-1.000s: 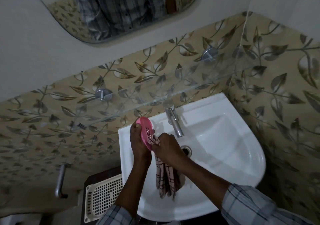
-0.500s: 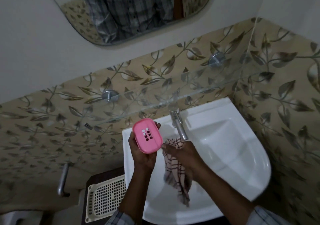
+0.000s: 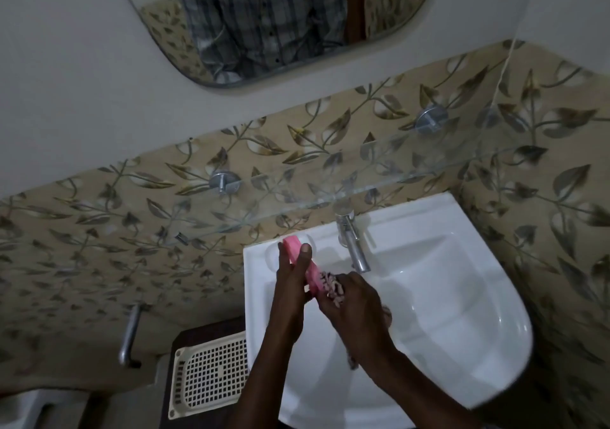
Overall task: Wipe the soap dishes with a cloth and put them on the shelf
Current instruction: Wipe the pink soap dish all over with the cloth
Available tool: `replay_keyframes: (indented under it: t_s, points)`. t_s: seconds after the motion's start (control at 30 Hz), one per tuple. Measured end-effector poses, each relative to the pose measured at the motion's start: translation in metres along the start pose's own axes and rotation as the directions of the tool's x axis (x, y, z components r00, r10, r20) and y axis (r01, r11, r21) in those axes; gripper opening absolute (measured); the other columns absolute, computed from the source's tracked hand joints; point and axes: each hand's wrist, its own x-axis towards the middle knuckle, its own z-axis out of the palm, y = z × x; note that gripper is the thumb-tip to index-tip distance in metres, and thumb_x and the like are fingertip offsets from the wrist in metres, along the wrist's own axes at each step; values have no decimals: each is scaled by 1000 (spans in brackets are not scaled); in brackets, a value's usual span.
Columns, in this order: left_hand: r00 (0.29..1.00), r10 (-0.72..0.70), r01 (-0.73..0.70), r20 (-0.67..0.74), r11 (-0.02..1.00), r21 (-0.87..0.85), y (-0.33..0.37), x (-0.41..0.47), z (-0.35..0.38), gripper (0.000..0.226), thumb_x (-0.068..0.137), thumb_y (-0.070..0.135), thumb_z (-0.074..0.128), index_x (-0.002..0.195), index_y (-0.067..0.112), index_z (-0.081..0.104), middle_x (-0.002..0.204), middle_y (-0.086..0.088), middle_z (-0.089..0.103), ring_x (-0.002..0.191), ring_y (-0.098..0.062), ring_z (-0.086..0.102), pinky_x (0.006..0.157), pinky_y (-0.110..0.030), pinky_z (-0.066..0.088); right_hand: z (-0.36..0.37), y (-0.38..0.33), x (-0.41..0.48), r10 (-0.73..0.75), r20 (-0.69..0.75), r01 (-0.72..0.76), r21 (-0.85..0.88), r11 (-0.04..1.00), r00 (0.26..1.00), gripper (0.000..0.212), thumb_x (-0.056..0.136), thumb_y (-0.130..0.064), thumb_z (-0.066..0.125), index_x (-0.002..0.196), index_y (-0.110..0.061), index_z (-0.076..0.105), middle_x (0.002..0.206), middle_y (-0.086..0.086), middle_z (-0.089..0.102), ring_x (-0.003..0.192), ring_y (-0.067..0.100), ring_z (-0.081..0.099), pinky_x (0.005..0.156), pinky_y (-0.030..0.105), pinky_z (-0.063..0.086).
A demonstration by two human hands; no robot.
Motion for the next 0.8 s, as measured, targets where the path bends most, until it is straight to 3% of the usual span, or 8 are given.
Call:
replay_keyframes:
  t_s: [0.1, 0.2, 0.3, 0.37, 0.43, 0.5, 0.67, 0.8]
  points:
    - [994, -111, 107, -17, 980, -165, -6, 5, -1, 74, 83, 68, 60, 142, 24, 51, 126, -10, 66, 106, -28, 69, 80, -36, 59, 9, -2, -5, -129, 58, 132, -44, 990, 990, 21, 80, -31, 79, 89, -15, 69, 78, -3, 59, 63, 14, 62, 56, 16, 43]
    - [966, -249, 254, 73, 857, -447, -10, 15, -18, 81, 82, 66, 57, 137, 6, 56, 115, -26, 65, 101, -37, 66, 85, -45, 57, 6, 7, 3, 83, 233, -155, 312, 937, 969, 17, 73, -33, 82, 83, -34, 69, 74, -16, 62, 70, -3, 62, 63, 3, 40]
    - [928, -277, 372, 248, 693, -617, -5, 21, -45, 98, 63, 58, 83, 133, -6, 58, 123, -31, 63, 102, -43, 67, 84, -54, 58, -1, 28, 14, 420, 374, -561, 598, 572, 827, 10, 72, -17, 85, 78, -19, 78, 76, -1, 77, 74, 12, 73, 68, 24, 58]
    - [905, -229, 416, 359, 657, -629, -4, 22, -59, 99, 49, 43, 97, 126, -9, 63, 125, -33, 63, 103, -46, 68, 88, -60, 54, -10, 43, 18, 456, 572, -711, 664, 230, 682, 11, 74, -2, 79, 85, -4, 77, 83, 16, 74, 74, 28, 71, 67, 34, 59]
    - [877, -203, 455, 436, 641, -618, -4, 22, -68, 97, 54, 36, 96, 131, -10, 58, 128, -35, 60, 105, -48, 66, 92, -62, 52, -18, 55, 19, 422, 678, -774, 627, 95, 602, 25, 75, 5, 72, 100, 10, 70, 93, 26, 70, 82, 34, 69, 80, 43, 57]
    - [853, -215, 494, 476, 628, -601, -2, 22, -72, 93, 60, 32, 92, 133, -10, 55, 127, -35, 59, 103, -49, 66, 91, -62, 54, -23, 59, 18, 403, 684, -769, 634, 84, 608, 27, 77, 10, 66, 104, 15, 67, 95, 29, 68, 84, 38, 68, 82, 46, 57]
    - [810, -254, 535, 528, 687, -491, 4, 22, -71, 79, 70, 39, 76, 131, -8, 59, 127, -33, 59, 89, -43, 68, 78, -52, 58, -27, 41, 21, 425, 489, -614, 754, 232, 762, 15, 84, 7, 61, 95, 6, 71, 80, 30, 71, 63, 40, 70, 55, 40, 58]
    - [806, -297, 527, 512, 755, -391, 6, 22, -71, 83, 62, 48, 86, 124, -5, 66, 120, -30, 65, 86, -42, 69, 74, -52, 59, -24, 13, 34, 221, 404, -460, 747, 480, 888, 14, 88, -18, 69, 101, -15, 74, 83, 28, 70, 61, 51, 68, 56, 50, 60]
